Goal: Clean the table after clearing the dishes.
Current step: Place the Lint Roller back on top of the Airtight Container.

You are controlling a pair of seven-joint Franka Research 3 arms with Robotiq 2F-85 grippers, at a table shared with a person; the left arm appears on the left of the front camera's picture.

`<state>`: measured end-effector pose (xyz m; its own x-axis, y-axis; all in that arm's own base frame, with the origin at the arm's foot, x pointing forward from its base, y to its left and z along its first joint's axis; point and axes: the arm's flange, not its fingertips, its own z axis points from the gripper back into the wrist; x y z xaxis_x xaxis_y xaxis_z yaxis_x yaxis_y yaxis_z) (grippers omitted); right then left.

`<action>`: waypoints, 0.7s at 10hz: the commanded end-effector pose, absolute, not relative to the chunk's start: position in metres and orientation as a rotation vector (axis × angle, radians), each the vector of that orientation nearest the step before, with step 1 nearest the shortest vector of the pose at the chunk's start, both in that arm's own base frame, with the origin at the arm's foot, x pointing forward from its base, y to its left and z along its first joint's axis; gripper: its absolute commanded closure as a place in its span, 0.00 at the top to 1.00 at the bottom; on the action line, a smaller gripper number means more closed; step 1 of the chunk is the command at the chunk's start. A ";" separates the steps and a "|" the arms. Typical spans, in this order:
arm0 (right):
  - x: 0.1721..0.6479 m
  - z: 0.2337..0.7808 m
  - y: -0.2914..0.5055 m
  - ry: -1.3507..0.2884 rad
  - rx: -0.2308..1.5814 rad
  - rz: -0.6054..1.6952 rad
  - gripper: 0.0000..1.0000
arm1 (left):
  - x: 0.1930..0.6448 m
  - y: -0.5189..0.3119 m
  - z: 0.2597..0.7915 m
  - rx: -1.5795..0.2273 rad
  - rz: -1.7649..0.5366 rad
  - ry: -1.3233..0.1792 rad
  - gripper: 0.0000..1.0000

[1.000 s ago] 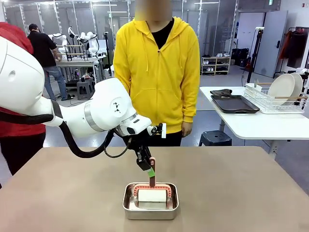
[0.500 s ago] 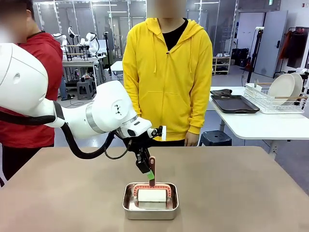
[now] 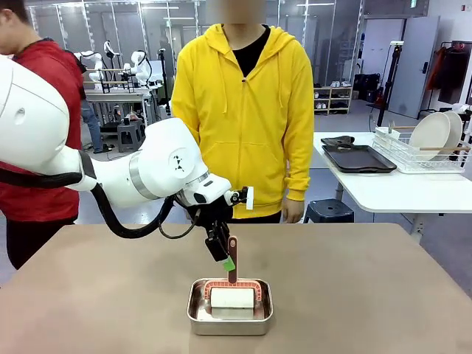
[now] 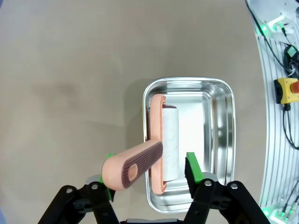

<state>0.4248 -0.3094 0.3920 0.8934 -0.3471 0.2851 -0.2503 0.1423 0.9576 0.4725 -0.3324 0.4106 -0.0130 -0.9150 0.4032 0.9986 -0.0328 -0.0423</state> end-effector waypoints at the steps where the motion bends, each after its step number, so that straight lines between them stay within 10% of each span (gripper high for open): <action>1: 0.423 0.395 -0.309 -0.493 1.440 -0.065 1.00 | 0.469 -0.327 0.423 -0.324 -1.563 -0.300 0.90; 7: 0.423 0.395 -0.309 -0.493 1.440 -0.065 1.00 | 0.468 -0.314 0.436 -0.327 -1.560 -0.321 1.00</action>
<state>0.4248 -0.3094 0.3920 0.8934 -0.3471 0.2851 -0.2503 0.1423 0.9576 0.4739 -0.3218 0.4365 -0.0207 -0.9140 0.4051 0.9998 -0.0194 0.0073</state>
